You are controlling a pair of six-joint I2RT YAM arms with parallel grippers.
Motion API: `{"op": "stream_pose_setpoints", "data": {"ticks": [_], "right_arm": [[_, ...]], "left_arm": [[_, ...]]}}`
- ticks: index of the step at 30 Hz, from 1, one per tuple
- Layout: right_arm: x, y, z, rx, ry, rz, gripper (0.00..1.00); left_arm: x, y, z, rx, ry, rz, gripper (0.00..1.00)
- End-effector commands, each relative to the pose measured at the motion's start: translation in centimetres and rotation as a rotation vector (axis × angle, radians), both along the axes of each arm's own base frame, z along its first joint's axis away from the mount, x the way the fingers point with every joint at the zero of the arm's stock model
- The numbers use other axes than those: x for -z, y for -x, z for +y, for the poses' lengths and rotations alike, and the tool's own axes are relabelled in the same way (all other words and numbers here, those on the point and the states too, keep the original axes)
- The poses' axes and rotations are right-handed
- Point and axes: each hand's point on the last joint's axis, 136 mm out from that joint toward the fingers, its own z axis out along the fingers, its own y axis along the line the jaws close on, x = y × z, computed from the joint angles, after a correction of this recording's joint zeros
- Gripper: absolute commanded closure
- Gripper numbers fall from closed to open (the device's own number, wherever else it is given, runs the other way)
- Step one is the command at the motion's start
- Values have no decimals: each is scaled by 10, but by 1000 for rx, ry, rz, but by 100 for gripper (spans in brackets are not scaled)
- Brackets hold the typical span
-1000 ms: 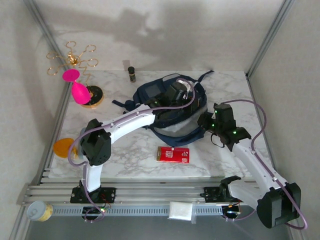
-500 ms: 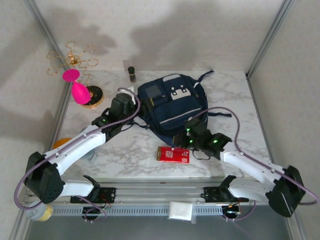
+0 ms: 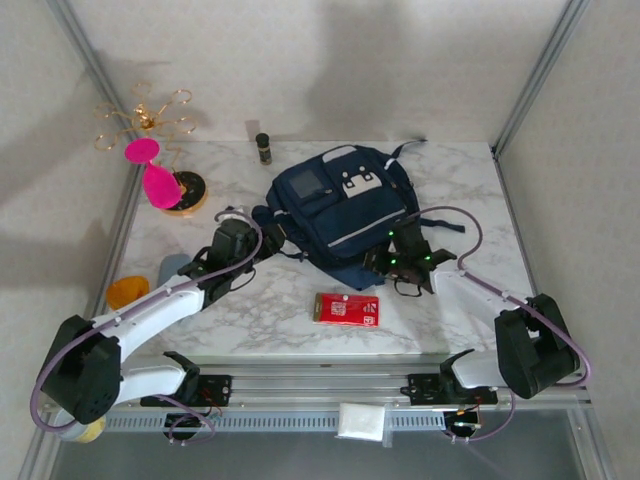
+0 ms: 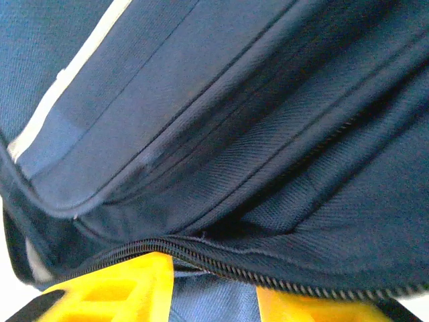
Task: Pack books, pencil case, and school supplies into a backpack
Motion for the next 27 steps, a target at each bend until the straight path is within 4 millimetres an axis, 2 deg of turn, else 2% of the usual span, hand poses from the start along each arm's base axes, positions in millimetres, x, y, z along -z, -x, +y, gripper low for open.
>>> {"op": "stream_pose_setpoints", "data": {"ticks": [1,3,5,8,11,12,14,18,21,24,27], "right_arm": [[-15,-16,-25,-32,105,-93,61],[-16,-15,-31,-37,142,-84,61],[-23,-6,-22,-65,110,-69,61],[-39,15,5,-67,90,-81,56],[-40,33,28,-34,112,-32,50],[-41,44,49,-63,101,-25,49],[-40,52,81,-82,83,-22,47],[-30,44,142,-119,106,-15,47],[-15,31,174,-99,176,-26,47],[5,16,192,-88,192,-10,46],[20,0,191,-74,227,-9,44]], "left_arm": [[-5,1,7,-60,74,-33,38],[-3,3,4,-46,102,-30,37],[-1,5,2,-40,123,-25,37],[0,7,4,-51,128,-30,37],[2,9,13,-80,100,-38,36],[2,10,16,-86,89,-39,35],[3,12,19,-92,74,-39,35],[8,19,28,-116,64,-37,34],[11,24,35,-133,54,-37,33],[14,30,43,-155,40,-37,33],[14,34,48,-165,40,-45,31]]}}
